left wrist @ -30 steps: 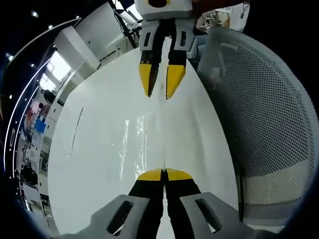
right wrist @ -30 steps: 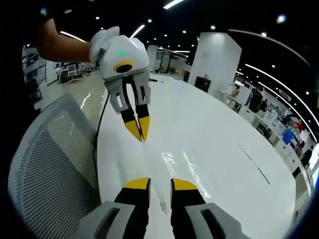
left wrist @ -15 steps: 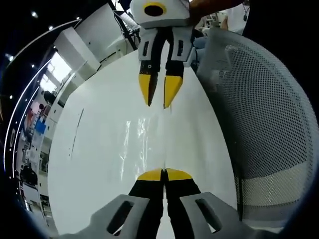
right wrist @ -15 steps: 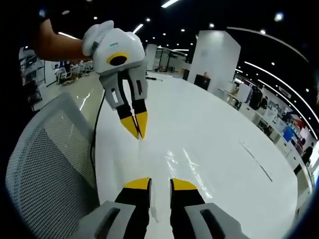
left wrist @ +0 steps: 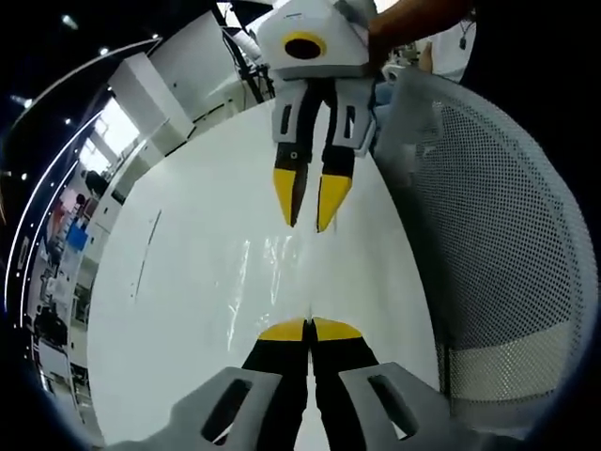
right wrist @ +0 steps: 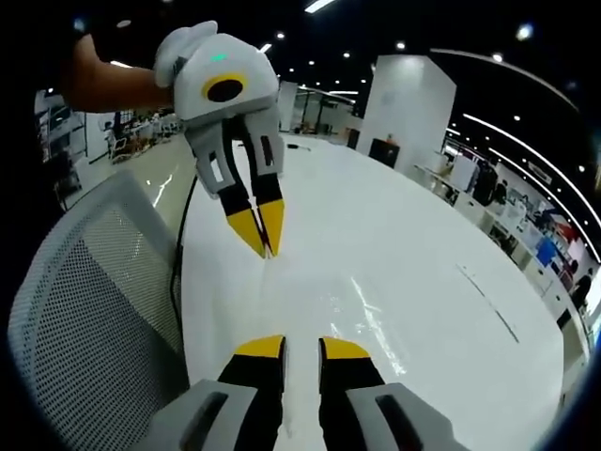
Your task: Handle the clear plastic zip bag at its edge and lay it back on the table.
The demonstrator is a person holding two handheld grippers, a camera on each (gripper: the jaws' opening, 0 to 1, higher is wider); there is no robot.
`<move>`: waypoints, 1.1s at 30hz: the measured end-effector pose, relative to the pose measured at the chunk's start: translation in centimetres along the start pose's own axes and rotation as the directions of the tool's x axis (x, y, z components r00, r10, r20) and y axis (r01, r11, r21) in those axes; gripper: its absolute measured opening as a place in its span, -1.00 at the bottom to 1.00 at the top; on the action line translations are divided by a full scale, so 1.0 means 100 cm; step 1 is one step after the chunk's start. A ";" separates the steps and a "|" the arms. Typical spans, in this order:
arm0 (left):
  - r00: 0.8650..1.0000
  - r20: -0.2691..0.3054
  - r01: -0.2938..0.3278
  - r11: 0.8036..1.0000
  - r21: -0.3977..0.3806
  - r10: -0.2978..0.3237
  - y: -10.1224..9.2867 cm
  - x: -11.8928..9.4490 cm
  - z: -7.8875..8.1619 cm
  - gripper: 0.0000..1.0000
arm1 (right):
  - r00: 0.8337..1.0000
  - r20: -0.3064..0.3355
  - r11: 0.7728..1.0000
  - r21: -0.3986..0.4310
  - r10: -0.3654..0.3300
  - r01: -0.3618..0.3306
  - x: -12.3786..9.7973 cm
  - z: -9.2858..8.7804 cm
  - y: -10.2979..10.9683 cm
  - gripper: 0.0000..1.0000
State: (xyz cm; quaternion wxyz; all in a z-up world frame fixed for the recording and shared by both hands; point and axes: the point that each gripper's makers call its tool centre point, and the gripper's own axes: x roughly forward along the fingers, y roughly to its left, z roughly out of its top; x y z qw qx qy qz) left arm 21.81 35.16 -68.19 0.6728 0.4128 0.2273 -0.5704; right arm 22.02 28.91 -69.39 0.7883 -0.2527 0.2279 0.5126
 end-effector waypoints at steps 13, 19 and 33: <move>1.000 0.031 0.007 1.000 -0.024 -0.006 -0.003 0.002 0.006 -1.00 | 1.000 0.001 0.999 -0.038 -0.003 0.003 0.001 -0.001 0.000 -1.00; 0.998 0.063 0.009 0.999 -0.031 -0.007 -0.004 -0.002 0.016 -0.90 | 1.000 -0.003 0.999 -0.049 -0.006 0.006 0.001 -0.002 0.000 -1.00; 0.990 0.140 -0.003 1.000 0.004 0.002 -0.008 -0.002 0.049 -0.79 | 1.000 -0.003 0.999 -0.040 -0.010 0.010 0.001 0.001 0.000 -1.00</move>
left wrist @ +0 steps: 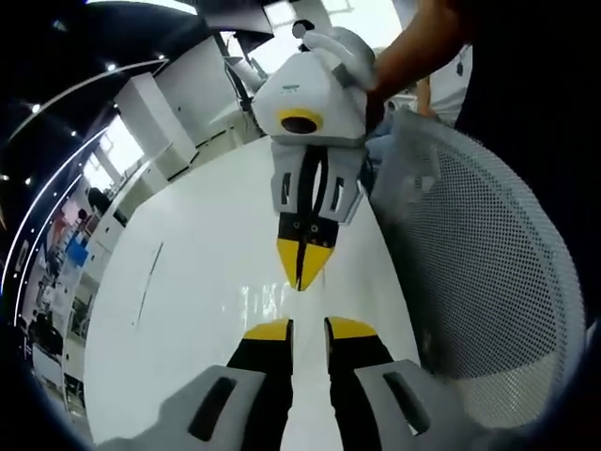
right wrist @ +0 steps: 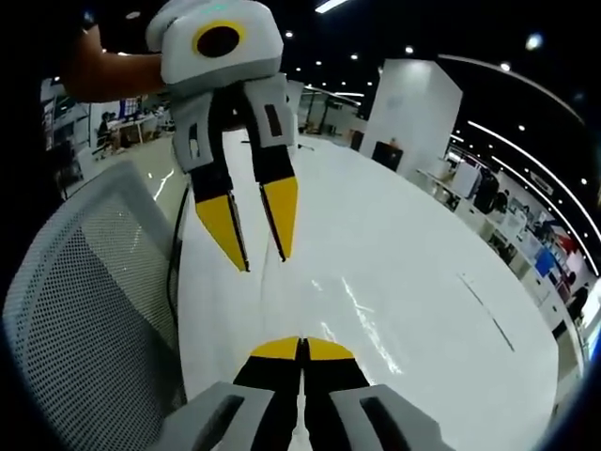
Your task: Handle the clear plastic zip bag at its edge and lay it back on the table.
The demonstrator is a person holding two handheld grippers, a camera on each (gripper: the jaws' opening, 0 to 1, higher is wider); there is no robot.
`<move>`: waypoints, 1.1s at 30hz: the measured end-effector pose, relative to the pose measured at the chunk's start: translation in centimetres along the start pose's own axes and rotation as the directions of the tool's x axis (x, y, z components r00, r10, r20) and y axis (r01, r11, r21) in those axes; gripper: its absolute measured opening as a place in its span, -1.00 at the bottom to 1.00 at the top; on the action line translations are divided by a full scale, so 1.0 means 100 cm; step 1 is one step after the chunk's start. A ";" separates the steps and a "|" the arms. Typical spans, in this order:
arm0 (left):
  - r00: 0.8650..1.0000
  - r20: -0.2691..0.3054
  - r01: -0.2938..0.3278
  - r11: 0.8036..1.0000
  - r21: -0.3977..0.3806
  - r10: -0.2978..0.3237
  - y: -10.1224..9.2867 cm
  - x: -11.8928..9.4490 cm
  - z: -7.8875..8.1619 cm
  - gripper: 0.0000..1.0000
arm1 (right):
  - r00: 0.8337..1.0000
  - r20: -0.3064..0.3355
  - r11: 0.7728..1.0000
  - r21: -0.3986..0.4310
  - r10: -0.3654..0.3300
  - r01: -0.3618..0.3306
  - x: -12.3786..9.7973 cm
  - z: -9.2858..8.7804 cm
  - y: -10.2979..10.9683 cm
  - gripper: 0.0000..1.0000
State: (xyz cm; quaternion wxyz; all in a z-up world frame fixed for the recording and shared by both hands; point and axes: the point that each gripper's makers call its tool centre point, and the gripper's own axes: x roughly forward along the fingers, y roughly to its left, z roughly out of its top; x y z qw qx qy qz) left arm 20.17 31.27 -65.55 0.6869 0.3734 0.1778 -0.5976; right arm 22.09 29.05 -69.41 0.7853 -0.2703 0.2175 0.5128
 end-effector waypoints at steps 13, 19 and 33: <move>0.999 -0.016 -0.027 0.998 0.049 0.028 -0.007 0.027 -0.001 -0.86 | 1.000 0.006 0.999 0.043 -0.006 0.006 -0.003 0.005 -0.003 -1.00; 0.996 -0.049 -0.066 0.992 0.109 0.071 -0.003 0.037 -0.008 -0.89 | 1.000 0.009 0.998 0.061 -0.006 0.006 -0.004 0.009 -0.003 -1.00; 0.995 -0.061 -0.068 0.991 0.115 0.075 -0.004 0.038 -0.013 -1.00 | 1.000 0.019 0.997 0.073 -0.023 0.021 -0.005 0.015 -0.008 -1.00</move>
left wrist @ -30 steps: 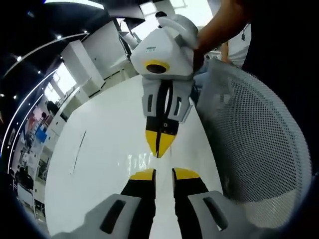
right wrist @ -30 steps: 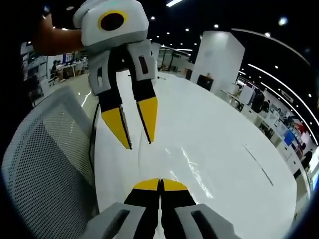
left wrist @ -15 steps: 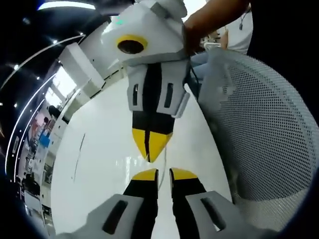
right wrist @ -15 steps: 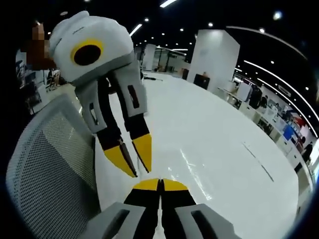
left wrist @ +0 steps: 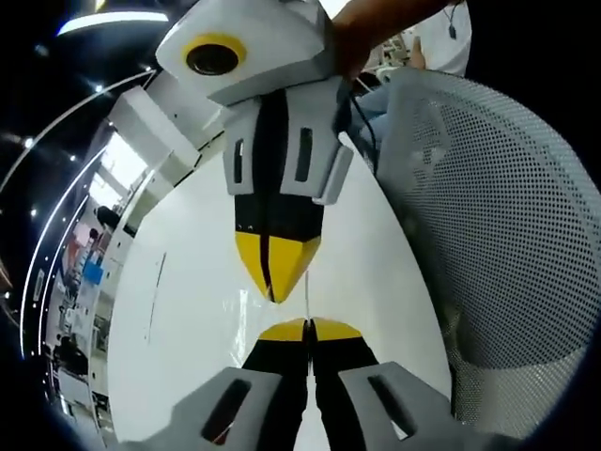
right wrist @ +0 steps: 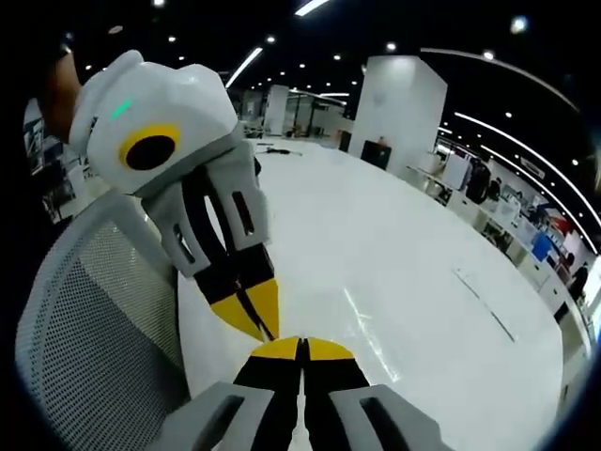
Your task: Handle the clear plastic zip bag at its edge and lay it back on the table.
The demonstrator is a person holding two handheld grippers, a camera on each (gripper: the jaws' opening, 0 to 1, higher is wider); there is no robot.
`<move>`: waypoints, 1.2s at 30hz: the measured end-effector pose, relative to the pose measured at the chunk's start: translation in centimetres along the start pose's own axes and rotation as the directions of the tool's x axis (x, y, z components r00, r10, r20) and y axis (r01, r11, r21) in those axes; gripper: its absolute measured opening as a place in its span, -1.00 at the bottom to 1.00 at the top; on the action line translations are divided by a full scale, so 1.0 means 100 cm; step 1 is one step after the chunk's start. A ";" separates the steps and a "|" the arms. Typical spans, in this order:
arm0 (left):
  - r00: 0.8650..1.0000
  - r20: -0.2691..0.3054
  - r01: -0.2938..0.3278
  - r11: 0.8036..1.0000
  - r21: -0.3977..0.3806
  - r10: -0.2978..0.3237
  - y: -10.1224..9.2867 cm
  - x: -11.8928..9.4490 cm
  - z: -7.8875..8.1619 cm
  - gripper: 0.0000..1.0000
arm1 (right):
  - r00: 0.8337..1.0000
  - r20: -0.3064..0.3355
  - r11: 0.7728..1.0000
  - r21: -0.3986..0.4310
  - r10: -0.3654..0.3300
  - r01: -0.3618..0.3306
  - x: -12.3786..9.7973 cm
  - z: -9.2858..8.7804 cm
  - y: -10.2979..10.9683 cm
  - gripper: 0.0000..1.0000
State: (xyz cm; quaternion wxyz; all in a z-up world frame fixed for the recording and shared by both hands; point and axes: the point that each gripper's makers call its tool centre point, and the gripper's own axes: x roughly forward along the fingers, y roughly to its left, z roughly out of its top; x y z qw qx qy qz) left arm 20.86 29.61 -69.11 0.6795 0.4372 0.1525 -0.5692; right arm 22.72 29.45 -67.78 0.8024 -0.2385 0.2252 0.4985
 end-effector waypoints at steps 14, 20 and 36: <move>1.000 -0.015 0.004 1.000 -0.016 -0.004 -0.005 -0.002 -0.006 -1.00 | 0.999 0.016 0.999 -0.012 -0.035 0.036 -0.005 0.009 -0.011 -1.00; 1.000 -0.018 -0.004 1.000 -0.020 0.004 -0.004 -0.003 -0.009 -1.00 | 0.998 0.033 0.998 -0.016 -0.061 0.062 -0.010 0.016 -0.020 -1.00; 0.999 -0.032 -0.012 1.000 -0.024 0.012 -0.006 -0.002 -0.013 -1.00 | 0.986 0.108 0.992 0.021 -0.126 0.125 -0.021 0.038 -0.038 -1.00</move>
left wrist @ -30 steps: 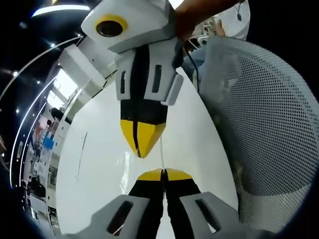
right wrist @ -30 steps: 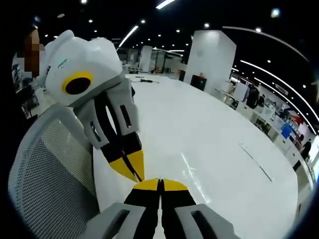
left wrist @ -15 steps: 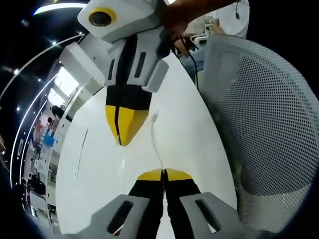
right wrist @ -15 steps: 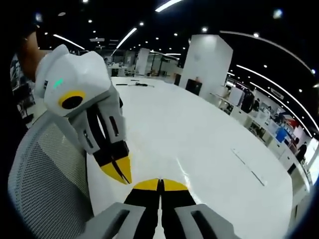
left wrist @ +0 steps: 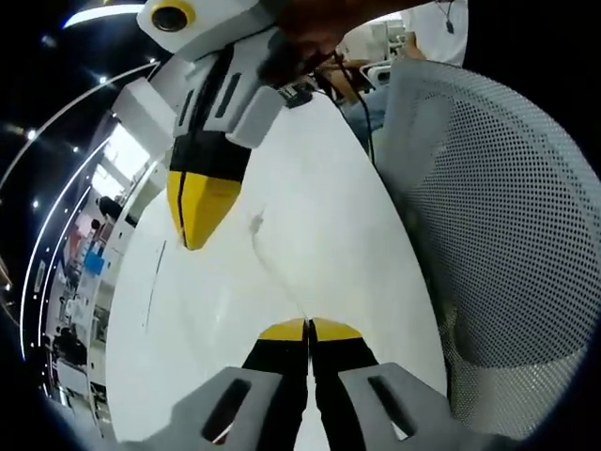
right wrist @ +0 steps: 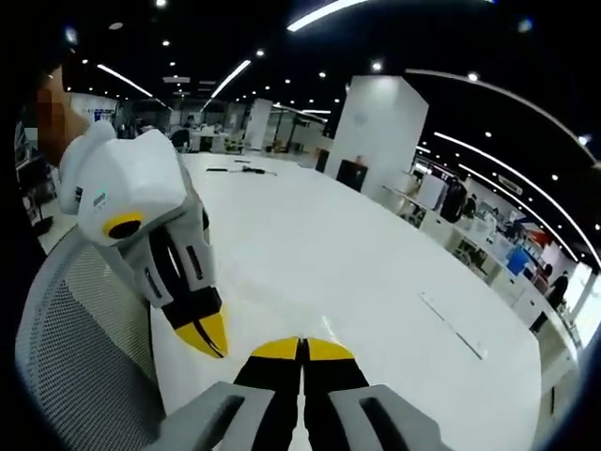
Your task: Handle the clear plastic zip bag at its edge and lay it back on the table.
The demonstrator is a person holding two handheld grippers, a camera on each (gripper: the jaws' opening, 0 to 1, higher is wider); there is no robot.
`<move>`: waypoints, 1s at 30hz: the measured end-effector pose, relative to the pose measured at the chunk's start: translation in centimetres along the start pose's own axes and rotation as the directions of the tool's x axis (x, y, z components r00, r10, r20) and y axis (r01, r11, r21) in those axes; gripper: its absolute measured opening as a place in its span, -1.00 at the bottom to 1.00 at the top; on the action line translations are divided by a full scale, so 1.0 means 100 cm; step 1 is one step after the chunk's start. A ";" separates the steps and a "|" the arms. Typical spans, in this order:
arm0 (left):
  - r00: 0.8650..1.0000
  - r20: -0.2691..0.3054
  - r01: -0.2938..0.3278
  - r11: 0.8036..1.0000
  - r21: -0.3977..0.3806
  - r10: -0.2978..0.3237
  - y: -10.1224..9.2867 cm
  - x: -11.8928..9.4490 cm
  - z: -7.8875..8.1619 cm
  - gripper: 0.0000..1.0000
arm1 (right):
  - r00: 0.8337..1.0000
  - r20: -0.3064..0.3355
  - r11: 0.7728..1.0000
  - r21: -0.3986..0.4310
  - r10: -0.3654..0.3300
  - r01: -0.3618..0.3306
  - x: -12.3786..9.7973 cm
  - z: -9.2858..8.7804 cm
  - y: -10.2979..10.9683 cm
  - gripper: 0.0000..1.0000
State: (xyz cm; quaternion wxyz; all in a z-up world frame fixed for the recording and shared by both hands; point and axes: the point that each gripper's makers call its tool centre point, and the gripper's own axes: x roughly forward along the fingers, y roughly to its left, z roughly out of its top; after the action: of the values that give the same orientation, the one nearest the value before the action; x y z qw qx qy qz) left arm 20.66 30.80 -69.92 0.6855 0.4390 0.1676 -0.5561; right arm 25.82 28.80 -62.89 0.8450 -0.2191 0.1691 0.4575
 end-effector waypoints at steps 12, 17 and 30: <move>1.000 0.003 -0.003 1.000 -0.019 0.003 0.000 0.001 0.000 -1.00 | 1.000 0.003 0.999 -0.025 -0.020 0.020 -0.001 0.007 -0.006 -1.00; 1.000 0.007 -0.002 0.999 -0.034 0.002 0.000 0.001 -0.001 -1.00 | 0.999 0.007 0.999 -0.021 -0.032 0.032 -0.002 0.007 -0.008 -1.00; 1.000 0.005 0.006 0.998 -0.068 -0.006 0.002 0.002 -0.005 -1.00 | 0.999 0.010 0.998 -0.028 -0.051 0.051 -0.003 0.008 -0.009 -1.00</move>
State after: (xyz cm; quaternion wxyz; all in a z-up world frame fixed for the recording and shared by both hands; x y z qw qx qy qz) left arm 21.04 31.12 -70.27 0.6988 0.4136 0.1862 -0.5532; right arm 26.53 28.54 -61.89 0.8540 -0.2330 0.1533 0.4393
